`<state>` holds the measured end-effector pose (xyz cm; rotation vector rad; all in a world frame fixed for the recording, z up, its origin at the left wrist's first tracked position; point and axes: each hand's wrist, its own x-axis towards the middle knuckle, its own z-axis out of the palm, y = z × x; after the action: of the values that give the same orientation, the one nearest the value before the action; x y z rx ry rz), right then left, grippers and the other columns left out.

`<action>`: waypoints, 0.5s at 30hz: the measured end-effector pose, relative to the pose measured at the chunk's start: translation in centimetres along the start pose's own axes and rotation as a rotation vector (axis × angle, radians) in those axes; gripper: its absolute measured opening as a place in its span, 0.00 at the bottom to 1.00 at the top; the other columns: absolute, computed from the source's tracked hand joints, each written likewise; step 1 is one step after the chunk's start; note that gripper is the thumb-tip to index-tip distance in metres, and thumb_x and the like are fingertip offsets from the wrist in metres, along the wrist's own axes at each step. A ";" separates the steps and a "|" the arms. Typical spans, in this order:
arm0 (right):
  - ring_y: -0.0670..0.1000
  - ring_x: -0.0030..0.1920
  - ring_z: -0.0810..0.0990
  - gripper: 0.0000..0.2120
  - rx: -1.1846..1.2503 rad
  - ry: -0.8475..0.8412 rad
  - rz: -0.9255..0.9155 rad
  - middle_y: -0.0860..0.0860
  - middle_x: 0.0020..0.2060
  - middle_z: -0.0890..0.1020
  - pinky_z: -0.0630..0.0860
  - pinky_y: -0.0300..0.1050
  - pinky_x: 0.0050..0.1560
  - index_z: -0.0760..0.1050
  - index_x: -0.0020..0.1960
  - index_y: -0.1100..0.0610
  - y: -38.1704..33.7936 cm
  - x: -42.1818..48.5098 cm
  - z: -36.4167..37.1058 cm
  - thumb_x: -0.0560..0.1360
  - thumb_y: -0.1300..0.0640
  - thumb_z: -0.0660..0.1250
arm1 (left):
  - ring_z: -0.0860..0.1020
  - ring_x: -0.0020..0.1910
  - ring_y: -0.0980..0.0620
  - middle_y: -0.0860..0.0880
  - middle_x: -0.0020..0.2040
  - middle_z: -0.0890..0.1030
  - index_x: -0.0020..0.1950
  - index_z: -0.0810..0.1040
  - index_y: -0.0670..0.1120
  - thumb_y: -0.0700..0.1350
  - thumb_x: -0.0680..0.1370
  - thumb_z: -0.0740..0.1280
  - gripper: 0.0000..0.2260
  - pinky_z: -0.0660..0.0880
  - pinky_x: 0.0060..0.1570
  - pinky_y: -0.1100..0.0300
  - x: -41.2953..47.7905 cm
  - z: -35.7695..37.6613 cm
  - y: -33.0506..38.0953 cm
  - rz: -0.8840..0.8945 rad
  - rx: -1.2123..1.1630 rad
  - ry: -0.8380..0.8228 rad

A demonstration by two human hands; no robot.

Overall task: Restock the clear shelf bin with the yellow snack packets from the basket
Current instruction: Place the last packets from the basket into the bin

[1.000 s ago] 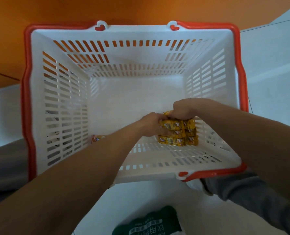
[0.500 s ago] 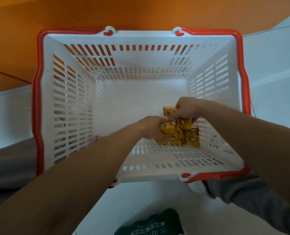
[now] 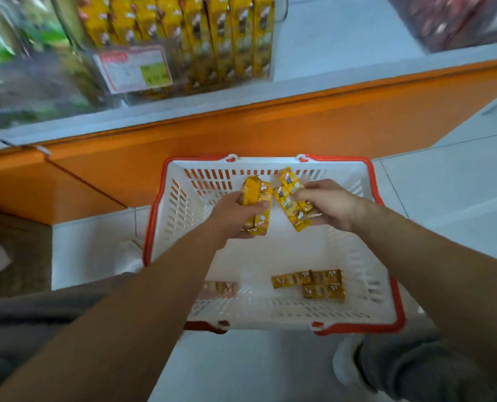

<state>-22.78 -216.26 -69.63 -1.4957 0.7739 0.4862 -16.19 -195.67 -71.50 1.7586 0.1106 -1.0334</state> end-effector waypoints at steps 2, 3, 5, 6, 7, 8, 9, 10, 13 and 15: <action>0.51 0.43 0.86 0.12 0.043 -0.056 -0.043 0.53 0.47 0.85 0.82 0.45 0.40 0.80 0.57 0.56 -3.1 -2.6 0.0 0.74 0.61 0.71 | 0.86 0.35 0.52 0.49 0.47 0.86 0.53 0.81 0.51 0.50 0.78 0.74 0.07 0.80 0.31 0.60 -2.6 -0.5 3.5 0.035 -0.056 -0.041; 0.52 0.46 0.85 0.14 0.072 -0.080 -0.066 0.54 0.51 0.85 0.83 0.46 0.40 0.78 0.59 0.58 -4.8 -4.1 0.2 0.75 0.63 0.70 | 0.86 0.35 0.52 0.49 0.46 0.87 0.55 0.81 0.50 0.49 0.78 0.73 0.07 0.80 0.31 0.60 -4.0 -0.7 5.3 0.070 -0.072 -0.059; 0.53 0.50 0.85 0.17 0.111 -0.094 -0.126 0.56 0.56 0.84 0.83 0.49 0.45 0.76 0.63 0.60 -8.3 -7.2 0.4 0.75 0.65 0.70 | 0.86 0.36 0.51 0.50 0.43 0.87 0.56 0.81 0.49 0.48 0.79 0.72 0.07 0.81 0.33 0.59 -6.8 -1.3 8.8 0.167 -0.091 -0.063; 0.54 0.51 0.85 0.17 0.113 -0.095 -0.165 0.56 0.56 0.84 0.83 0.52 0.48 0.75 0.64 0.60 -10.0 -8.9 0.5 0.76 0.66 0.69 | 0.86 0.36 0.51 0.49 0.42 0.87 0.56 0.81 0.49 0.47 0.79 0.73 0.07 0.80 0.33 0.59 -8.4 -1.6 10.5 0.212 -0.092 -0.053; 0.55 0.52 0.85 0.16 0.115 -0.105 -0.208 0.56 0.57 0.84 0.83 0.53 0.51 0.76 0.64 0.61 -11.6 -10.7 0.5 0.76 0.66 0.68 | 0.85 0.36 0.51 0.49 0.42 0.87 0.56 0.81 0.49 0.47 0.78 0.73 0.08 0.80 0.33 0.59 -9.9 -2.0 12.1 0.252 -0.093 -0.043; 0.55 0.53 0.85 0.15 0.126 -0.123 -0.254 0.57 0.56 0.85 0.82 0.54 0.53 0.77 0.63 0.61 -13.1 -12.4 0.5 0.76 0.67 0.68 | 0.85 0.38 0.51 0.48 0.43 0.87 0.57 0.82 0.48 0.46 0.78 0.74 0.09 0.81 0.34 0.58 -11.5 -2.4 13.5 0.290 -0.092 -0.042; 0.56 0.53 0.85 0.15 0.149 -0.143 -0.295 0.56 0.55 0.85 0.83 0.53 0.50 0.77 0.62 0.61 -14.4 -14.0 0.6 0.76 0.67 0.68 | 0.85 0.40 0.51 0.47 0.45 0.87 0.57 0.82 0.48 0.45 0.77 0.74 0.10 0.81 0.36 0.57 -13.1 -2.8 14.7 0.327 -0.089 -0.046; 0.55 0.51 0.86 0.14 0.177 -0.163 -0.334 0.56 0.54 0.86 0.84 0.51 0.46 0.77 0.62 0.62 -15.5 -15.5 0.7 0.76 0.68 0.68 | 0.86 0.42 0.50 0.46 0.47 0.88 0.58 0.82 0.49 0.45 0.76 0.75 0.11 0.82 0.38 0.56 -14.5 -3.2 15.8 0.370 -0.084 -0.052; 0.55 0.46 0.86 0.16 0.246 -0.195 -0.447 0.58 0.52 0.86 0.83 0.49 0.40 0.76 0.62 0.61 -17.5 -19.0 1.5 0.75 0.69 0.68 | 0.87 0.47 0.44 0.46 0.50 0.88 0.58 0.83 0.48 0.42 0.73 0.78 0.14 0.84 0.45 0.50 -18.2 -3.8 17.8 0.502 -0.133 -0.038; 0.55 0.45 0.86 0.17 0.291 -0.188 -0.510 0.59 0.51 0.86 0.84 0.52 0.42 0.76 0.62 0.62 -17.7 -20.0 2.3 0.74 0.70 0.68 | 0.87 0.49 0.42 0.44 0.52 0.87 0.61 0.81 0.46 0.39 0.72 0.79 0.19 0.84 0.47 0.47 -19.7 -4.0 18.3 0.568 -0.160 0.006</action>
<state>-23.28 -211.38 -43.27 -1.2891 0.2800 0.1173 -16.62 -193.15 -44.46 1.5174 -0.2825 -0.5858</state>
